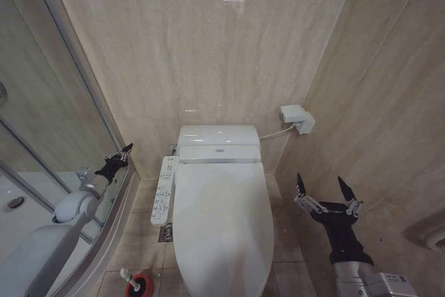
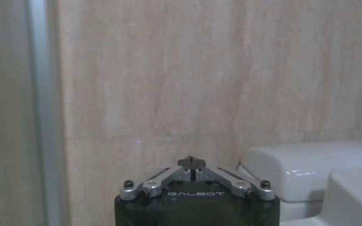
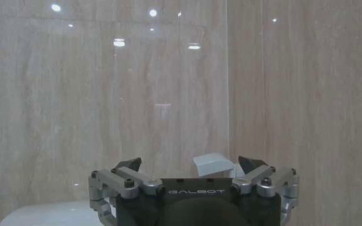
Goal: Open the toilet lid, clean the toilet bowl with a toilet brush, close the toilet lid, and flush.
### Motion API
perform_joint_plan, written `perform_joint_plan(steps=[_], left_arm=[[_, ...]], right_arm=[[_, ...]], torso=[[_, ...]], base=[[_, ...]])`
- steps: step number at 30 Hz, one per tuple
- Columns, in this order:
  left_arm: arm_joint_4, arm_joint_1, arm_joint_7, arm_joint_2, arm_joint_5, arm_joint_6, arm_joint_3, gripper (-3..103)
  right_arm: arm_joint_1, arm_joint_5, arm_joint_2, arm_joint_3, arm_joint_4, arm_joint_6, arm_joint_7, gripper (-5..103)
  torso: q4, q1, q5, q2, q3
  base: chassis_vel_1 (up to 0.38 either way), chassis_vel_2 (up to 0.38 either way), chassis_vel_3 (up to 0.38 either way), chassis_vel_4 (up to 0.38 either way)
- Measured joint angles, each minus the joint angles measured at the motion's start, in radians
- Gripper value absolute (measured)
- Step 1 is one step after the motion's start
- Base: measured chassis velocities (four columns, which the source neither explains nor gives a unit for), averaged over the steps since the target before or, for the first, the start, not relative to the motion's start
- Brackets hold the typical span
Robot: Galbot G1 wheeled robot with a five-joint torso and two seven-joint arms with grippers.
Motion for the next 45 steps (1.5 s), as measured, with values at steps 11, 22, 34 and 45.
perform_joint_plan(steps=[11, 22, 34, 45], left_arm=[[0.083, -0.145, 0.011, 0.014, 0.025, -0.032, 0.202, 0], [0.074, -0.143, 0.008, 0.020, 0.044, -0.035, 0.209, 0], [0.062, -0.121, 0.095, 0.041, 0.041, -0.033, 0.201, 0], [0.222, -0.194, 0.235, 0.051, 0.074, -0.049, 0.265, 0]], right_arm=[[0.000, 0.000, 0.000, 0.000, 0.000, 0.000, 0.000, 100], [0.000, 0.000, 0.000, 0.000, 0.000, 0.000, 0.000, 100], [0.000, 0.000, 0.000, 0.000, 0.000, 0.000, 0.000, 100], [0.000, 0.000, 0.000, 0.000, 0.000, 0.000, 0.000, 100]], torso=[[0.0000, 0.000, 0.0002, 0.000, 0.000], [0.0002, 0.000, 0.0002, 0.000, 0.000], [-0.0001, 0.001, -0.0001, 0.000, 0.000], [-0.0003, 0.000, 0.0001, 0.000, 0.000]], base=[[0.000, 0.000, 0.000, 0.000], [0.000, 0.000, 0.000, 0.000], [-0.073, 0.089, 0.092, -0.096], [-0.001, 0.001, 0.005, -0.006]])
